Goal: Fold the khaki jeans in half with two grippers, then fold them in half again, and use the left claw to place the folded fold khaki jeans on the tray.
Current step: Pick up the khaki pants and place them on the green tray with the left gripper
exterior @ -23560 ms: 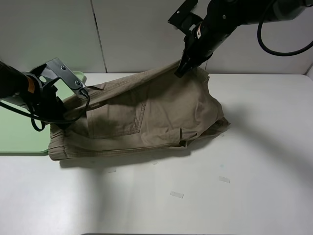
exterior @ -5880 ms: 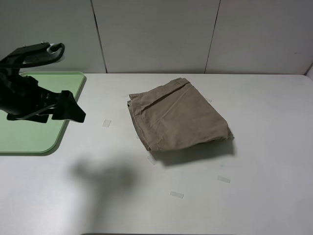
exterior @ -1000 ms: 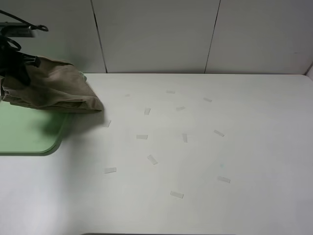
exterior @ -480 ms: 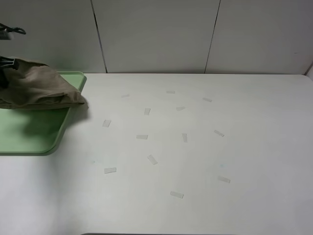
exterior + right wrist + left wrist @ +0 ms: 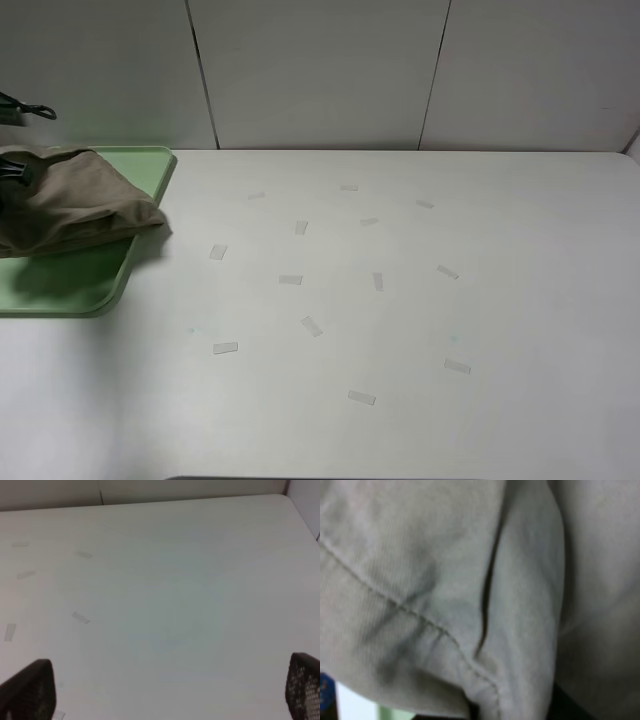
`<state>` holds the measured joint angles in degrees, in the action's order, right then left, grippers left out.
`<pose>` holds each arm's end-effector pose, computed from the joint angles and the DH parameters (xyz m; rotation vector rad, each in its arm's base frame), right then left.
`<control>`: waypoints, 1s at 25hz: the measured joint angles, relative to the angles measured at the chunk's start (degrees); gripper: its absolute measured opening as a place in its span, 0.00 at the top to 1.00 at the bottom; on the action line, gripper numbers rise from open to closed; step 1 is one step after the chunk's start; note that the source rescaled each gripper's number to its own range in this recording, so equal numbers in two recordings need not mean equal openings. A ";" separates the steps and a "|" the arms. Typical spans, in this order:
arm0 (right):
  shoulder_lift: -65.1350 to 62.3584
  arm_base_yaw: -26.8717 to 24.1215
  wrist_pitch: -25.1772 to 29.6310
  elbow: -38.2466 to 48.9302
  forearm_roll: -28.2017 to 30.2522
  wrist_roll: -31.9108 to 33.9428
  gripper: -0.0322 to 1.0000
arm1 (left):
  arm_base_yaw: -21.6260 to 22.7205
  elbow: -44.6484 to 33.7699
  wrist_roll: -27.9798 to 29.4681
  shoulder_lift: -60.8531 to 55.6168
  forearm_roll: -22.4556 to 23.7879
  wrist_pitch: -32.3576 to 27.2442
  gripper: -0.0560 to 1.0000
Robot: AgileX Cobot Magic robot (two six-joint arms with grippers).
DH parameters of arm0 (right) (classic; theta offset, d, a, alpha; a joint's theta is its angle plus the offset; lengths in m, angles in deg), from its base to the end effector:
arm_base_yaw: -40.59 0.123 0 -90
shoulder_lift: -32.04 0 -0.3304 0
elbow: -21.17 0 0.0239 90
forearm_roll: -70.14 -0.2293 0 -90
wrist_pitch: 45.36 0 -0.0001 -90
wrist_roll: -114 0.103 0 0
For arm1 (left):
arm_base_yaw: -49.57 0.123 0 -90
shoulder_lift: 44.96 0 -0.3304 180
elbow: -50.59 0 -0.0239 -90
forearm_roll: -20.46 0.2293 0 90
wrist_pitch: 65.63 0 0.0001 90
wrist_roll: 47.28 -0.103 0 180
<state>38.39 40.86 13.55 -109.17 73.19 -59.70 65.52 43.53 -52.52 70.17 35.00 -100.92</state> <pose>-0.0583 -0.0050 0.2642 0.1070 2.0018 0.0101 0.3684 0.1209 0.2266 -0.0118 2.7699 0.3571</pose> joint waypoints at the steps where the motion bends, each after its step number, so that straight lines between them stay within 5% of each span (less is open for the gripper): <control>1: 0.00 0.00 0.00 0.00 0.00 0.00 0.00 | 0.00 0.00 0.76 0.00 1.07 0.00 0.89; 14: 0.00 0.00 0.00 0.00 0.00 0.00 0.00 | 0.00 0.00 3.94 0.00 5.14 0.00 0.87; 16: 0.00 0.00 0.00 0.00 0.00 0.00 0.00 | 0.00 0.00 4.08 0.00 5.87 -0.07 0.68; 18: 0.00 0.00 0.00 0.00 0.00 0.00 0.00 | 0.07 0.00 5.24 0.00 6.31 -0.03 0.33; 20: 0.00 0.00 0.00 0.00 0.00 0.00 0.00 | 0.07 0.00 6.14 0.00 6.43 0.28 0.13; 25: 0.00 0.00 0.00 0.00 0.00 0.00 0.00 | 0.07 0.00 6.56 0.00 6.43 0.74 0.02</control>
<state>38.39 40.86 13.55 -109.17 73.19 -59.70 65.59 43.53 -45.96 70.17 41.43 -100.17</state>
